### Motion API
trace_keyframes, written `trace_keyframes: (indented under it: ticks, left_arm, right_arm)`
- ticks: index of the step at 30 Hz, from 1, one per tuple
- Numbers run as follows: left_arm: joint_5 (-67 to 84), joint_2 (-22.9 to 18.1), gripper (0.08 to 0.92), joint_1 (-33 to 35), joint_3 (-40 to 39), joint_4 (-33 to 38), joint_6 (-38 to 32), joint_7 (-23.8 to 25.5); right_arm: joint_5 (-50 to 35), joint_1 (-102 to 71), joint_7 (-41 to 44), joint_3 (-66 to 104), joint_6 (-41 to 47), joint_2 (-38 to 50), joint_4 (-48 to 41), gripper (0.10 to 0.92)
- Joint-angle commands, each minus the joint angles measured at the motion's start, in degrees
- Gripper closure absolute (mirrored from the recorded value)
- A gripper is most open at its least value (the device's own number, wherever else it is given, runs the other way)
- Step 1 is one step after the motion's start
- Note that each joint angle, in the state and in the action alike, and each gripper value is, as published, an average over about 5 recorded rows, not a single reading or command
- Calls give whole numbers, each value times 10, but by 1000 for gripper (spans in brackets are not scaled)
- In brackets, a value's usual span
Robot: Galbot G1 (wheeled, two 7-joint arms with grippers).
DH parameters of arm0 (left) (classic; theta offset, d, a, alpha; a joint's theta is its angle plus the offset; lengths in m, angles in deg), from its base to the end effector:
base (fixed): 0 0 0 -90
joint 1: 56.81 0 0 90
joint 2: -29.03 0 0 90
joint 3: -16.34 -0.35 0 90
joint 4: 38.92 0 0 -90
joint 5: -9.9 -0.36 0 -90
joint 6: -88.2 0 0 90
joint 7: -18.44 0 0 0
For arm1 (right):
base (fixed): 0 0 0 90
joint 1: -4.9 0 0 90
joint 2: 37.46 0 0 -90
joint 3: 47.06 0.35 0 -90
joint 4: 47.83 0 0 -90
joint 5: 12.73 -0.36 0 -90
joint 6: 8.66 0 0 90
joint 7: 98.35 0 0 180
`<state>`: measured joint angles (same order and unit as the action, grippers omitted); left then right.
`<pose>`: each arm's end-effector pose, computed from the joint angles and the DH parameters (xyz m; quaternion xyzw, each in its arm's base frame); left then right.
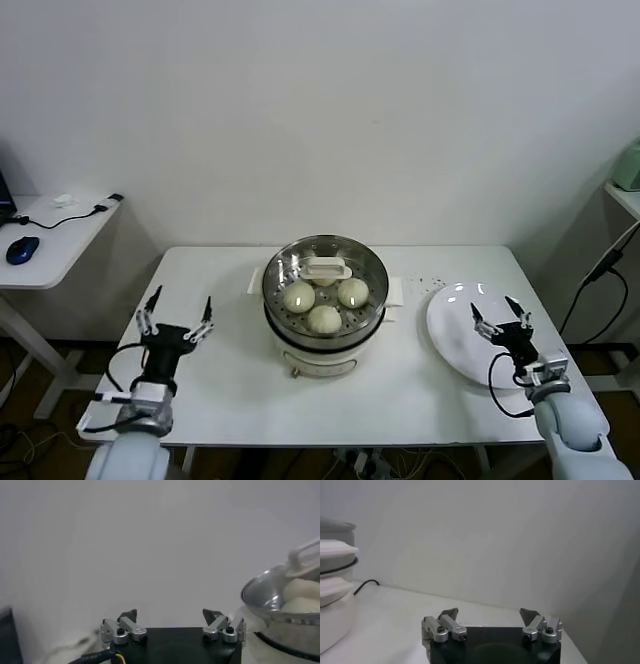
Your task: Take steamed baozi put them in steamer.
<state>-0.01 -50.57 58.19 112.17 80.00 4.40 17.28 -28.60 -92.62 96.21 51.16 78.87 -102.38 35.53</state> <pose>0.2134 0.0632 -0.2841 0.0276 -0.9816 -0.1886 0.0131 0.3073 -0.2123 -0.3765 0.0459 -0.9928 0.0732 0.0827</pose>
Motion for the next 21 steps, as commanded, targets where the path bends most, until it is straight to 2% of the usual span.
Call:
trace_keyframes:
  ticks: [1, 21]
  left_arm:
    - [173, -56, 177, 57, 89, -62, -109, 17]
    - [123, -54, 177, 67, 92, -57, -98, 54]
  right_arm:
    - [4, -10, 20, 10, -6, -13, 14, 203]
    - [1, -21, 21, 31, -8, -32, 43, 203]
